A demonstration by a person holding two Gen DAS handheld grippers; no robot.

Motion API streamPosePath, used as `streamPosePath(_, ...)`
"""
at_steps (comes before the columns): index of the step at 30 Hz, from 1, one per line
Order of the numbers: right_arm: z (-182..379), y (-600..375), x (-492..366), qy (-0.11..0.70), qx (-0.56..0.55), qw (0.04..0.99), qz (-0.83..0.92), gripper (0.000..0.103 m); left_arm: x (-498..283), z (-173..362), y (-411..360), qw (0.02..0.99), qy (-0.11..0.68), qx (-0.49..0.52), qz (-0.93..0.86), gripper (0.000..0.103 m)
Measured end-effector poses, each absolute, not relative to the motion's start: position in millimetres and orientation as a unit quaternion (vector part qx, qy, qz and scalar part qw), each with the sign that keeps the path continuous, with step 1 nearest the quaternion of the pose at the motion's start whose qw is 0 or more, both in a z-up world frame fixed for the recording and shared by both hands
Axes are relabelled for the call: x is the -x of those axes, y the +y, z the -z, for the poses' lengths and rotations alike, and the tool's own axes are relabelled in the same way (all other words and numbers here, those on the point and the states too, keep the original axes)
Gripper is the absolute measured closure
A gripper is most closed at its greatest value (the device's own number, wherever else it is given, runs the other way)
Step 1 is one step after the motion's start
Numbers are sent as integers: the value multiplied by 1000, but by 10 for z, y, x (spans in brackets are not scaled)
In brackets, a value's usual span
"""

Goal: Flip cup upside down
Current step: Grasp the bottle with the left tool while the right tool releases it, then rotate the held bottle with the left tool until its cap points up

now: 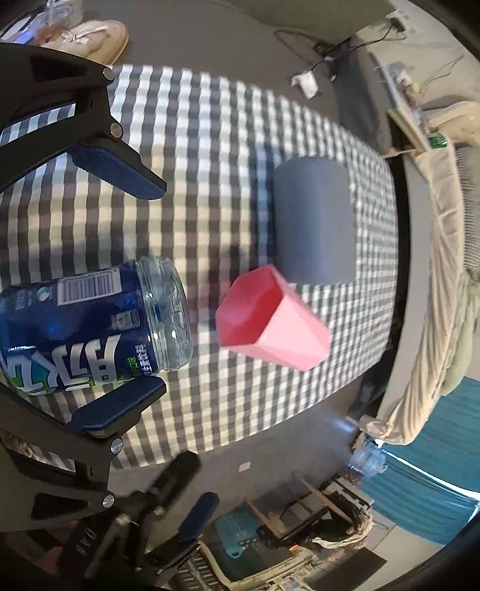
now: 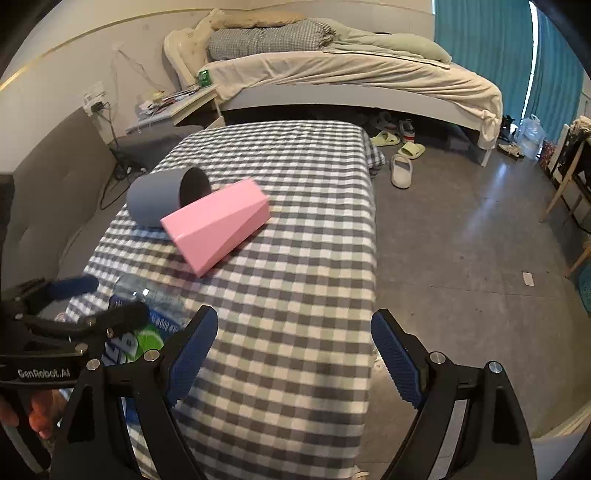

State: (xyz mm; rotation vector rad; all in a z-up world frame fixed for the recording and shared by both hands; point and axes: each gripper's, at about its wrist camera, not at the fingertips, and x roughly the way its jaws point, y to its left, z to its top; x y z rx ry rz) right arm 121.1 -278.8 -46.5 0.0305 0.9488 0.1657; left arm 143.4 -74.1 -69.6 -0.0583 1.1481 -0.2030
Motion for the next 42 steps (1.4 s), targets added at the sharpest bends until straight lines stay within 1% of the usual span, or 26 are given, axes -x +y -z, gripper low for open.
streamPosePath(3, 437, -2908, -1226, 450, -35, 889, -71, 18, -1495, 773, -834, 817, 567, 9, 102, 6)
streamPosePath(4, 429, -2938, -1226, 449, -40, 890, -70, 18, -1508, 802, -872, 814, 572, -3, 103, 9)
streamPosePath(5, 424, -2965, -1232, 448, -46, 890, -68, 18, -1514, 840, -905, 810, 577, -13, 107, 22)
streamPosePath(6, 422, -2982, -1229, 447, -48, 891, -67, 18, -1513, 886, -922, 802, 587, -13, 111, 26)
streamPosePath(11, 419, -2989, -1212, 447, -50, 891, -64, 18, -1470, 874, -899, 804, 585, -5, 105, 27)
streamPosePath(14, 416, -2970, -1195, 444, -48, 892, -65, 18, -1434, 699, -850, 821, 561, -14, 103, 27)
streamPosePath(17, 412, -2968, -1165, 440, -48, 894, -65, 18, -1371, 486, -843, 853, 512, -35, 90, 27)
streamPosePath(21, 418, -2963, -1146, 438, -47, 896, -62, 18, -1249, 261, -813, 903, 419, -64, 66, 27)
streamPosePath(25, 433, -2964, -1129, 437, -45, 897, -56, 18, -1191, 331, -811, 927, 364, -81, 40, 27)
streamPosePath(29, 438, -2937, -1127, 438, -43, 896, -55, 18, -1112, 592, -791, 922, 375, -94, 33, 26)
streamPosePath(31, 438, -2921, -1123, 439, -43, 896, -56, 18, -977, 568, -749, 931, 354, -85, 31, 26)
streamPosePath(37, 418, -2894, -1096, 435, -44, 897, -59, 18, -751, 514, -744, 936, 339, -82, 48, 26)
streamPosePath(42, 390, -2874, -1045, 431, -48, 899, -62, 18, -620, 474, -786, 937, 332, -95, 47, 23)
